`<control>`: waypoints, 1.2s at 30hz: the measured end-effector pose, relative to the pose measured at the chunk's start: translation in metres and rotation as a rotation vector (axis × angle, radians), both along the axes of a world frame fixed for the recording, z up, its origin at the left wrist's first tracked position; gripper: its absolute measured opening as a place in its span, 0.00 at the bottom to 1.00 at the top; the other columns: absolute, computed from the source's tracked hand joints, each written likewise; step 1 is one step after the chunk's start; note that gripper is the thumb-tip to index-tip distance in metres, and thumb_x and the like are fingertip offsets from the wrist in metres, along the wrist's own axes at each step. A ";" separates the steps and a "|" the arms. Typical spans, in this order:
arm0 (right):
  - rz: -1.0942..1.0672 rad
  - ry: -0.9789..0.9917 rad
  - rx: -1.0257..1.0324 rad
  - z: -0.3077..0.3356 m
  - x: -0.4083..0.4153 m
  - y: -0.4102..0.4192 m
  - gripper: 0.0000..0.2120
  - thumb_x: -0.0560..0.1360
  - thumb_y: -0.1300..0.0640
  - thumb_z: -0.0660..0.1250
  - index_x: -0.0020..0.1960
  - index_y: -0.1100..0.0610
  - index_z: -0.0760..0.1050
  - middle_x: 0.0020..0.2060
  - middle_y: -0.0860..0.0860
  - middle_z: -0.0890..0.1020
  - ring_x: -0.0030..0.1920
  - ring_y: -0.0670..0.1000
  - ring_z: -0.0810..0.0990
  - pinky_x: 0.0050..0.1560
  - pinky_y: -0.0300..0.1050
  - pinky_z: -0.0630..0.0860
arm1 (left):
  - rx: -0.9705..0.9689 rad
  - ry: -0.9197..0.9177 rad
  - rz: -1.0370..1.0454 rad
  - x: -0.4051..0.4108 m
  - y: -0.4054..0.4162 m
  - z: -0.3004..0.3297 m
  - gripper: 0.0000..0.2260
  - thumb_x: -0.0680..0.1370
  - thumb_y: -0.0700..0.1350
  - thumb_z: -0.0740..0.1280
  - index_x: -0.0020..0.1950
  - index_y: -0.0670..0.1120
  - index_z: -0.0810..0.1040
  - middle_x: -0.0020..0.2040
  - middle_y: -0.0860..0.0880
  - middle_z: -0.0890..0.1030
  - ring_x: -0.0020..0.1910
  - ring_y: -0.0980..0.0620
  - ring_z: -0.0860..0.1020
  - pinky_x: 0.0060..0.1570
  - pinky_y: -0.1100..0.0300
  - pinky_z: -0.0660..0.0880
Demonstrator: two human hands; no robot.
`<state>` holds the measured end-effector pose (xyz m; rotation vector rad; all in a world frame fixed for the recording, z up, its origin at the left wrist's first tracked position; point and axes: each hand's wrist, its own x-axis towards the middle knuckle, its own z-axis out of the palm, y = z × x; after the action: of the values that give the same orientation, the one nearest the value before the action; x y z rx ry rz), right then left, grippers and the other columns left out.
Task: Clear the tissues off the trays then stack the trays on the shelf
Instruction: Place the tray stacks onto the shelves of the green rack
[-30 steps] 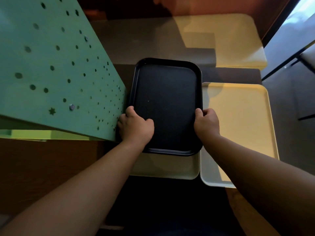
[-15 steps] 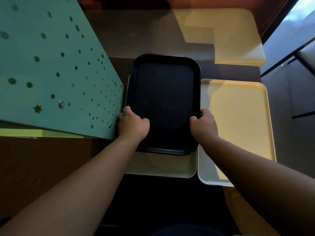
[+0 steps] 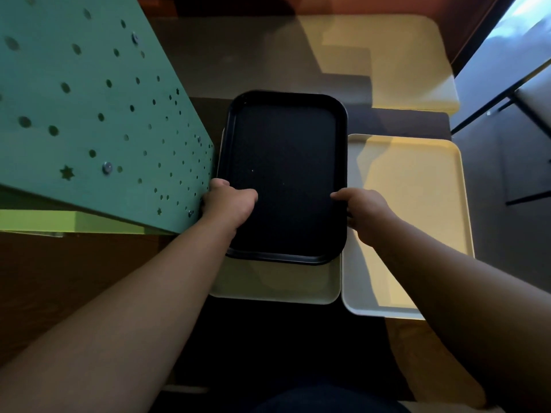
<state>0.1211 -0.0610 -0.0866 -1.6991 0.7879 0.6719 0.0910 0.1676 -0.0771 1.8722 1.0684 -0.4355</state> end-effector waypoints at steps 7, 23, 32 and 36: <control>-0.049 -0.018 0.171 0.017 -0.007 0.003 0.13 0.78 0.62 0.68 0.62 0.57 0.73 0.54 0.58 0.80 0.54 0.58 0.83 0.56 0.56 0.82 | -0.101 -0.054 0.054 0.000 0.006 0.005 0.30 0.75 0.44 0.70 0.75 0.47 0.63 0.63 0.44 0.74 0.55 0.46 0.74 0.49 0.52 0.72; -0.069 -0.081 0.120 0.079 0.010 -0.005 0.05 0.74 0.62 0.68 0.48 0.62 0.76 0.42 0.57 0.80 0.40 0.56 0.82 0.44 0.49 0.79 | 0.164 -0.001 -0.244 0.001 0.014 0.066 0.19 0.77 0.36 0.65 0.67 0.49 0.72 0.59 0.44 0.76 0.55 0.44 0.77 0.57 0.45 0.78; -0.048 -0.074 0.240 0.121 0.001 -0.037 0.09 0.76 0.64 0.63 0.57 0.63 0.73 0.44 0.58 0.79 0.36 0.55 0.83 0.37 0.45 0.82 | 0.255 -0.192 -0.499 -0.011 -0.016 0.137 0.14 0.74 0.54 0.70 0.56 0.49 0.77 0.54 0.46 0.79 0.53 0.45 0.79 0.57 0.47 0.78; -0.061 -0.100 0.292 0.142 -0.004 -0.054 0.08 0.76 0.66 0.62 0.55 0.63 0.71 0.40 0.57 0.78 0.37 0.55 0.81 0.52 0.48 0.80 | 0.420 -0.478 -0.982 -0.041 -0.035 0.165 0.31 0.73 0.69 0.66 0.70 0.54 0.73 0.70 0.51 0.73 0.69 0.49 0.71 0.67 0.49 0.70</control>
<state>0.1172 -0.1145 0.0552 -1.4261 0.6353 0.6224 0.0503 0.1321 0.0883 2.6292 -0.1593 -0.2748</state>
